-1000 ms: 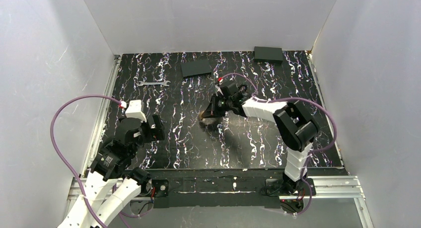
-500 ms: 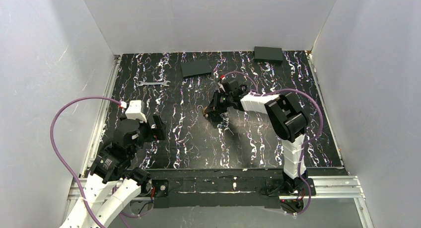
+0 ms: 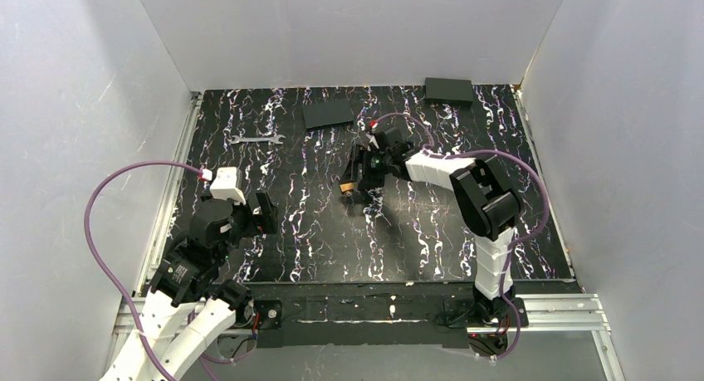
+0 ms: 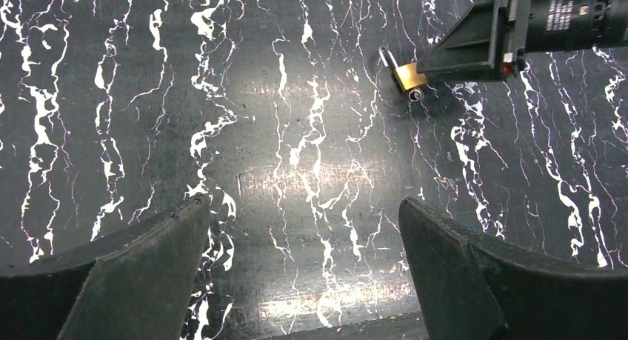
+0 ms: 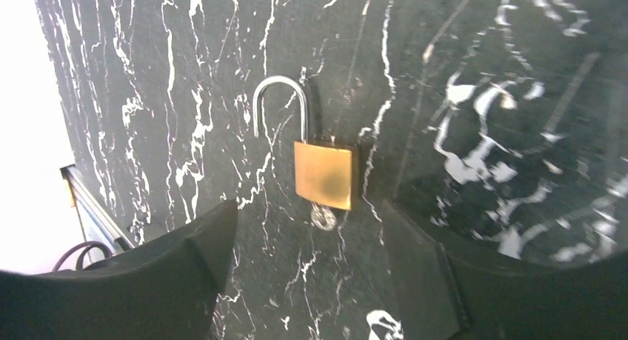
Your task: Unlock with the key
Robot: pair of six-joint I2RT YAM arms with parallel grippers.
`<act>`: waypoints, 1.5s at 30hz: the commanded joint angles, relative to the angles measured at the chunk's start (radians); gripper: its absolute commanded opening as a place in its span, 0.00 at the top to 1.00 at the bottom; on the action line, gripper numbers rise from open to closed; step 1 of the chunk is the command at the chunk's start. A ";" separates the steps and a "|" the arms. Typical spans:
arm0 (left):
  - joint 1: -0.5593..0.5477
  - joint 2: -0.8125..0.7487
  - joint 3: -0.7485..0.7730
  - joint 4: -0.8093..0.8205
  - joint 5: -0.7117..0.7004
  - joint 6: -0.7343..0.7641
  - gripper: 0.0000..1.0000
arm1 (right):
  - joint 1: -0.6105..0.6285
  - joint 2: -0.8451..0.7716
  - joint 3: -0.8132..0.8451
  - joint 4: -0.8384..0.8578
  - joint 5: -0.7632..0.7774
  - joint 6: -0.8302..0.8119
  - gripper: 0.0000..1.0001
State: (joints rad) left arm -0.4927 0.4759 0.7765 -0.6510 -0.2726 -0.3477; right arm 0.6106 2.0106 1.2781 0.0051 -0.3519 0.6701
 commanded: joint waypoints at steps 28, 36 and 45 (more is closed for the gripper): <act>0.005 -0.068 -0.033 0.054 0.058 0.039 0.02 | -0.031 -1.165 -0.331 -0.100 0.578 -0.181 0.02; 0.005 -0.068 -0.036 0.054 0.055 0.039 0.02 | -0.031 -1.328 -0.403 -0.173 0.657 -0.141 0.02; 0.005 -0.063 -0.033 0.056 0.055 0.040 0.02 | -0.031 -1.392 -0.462 -0.115 0.692 -0.127 0.02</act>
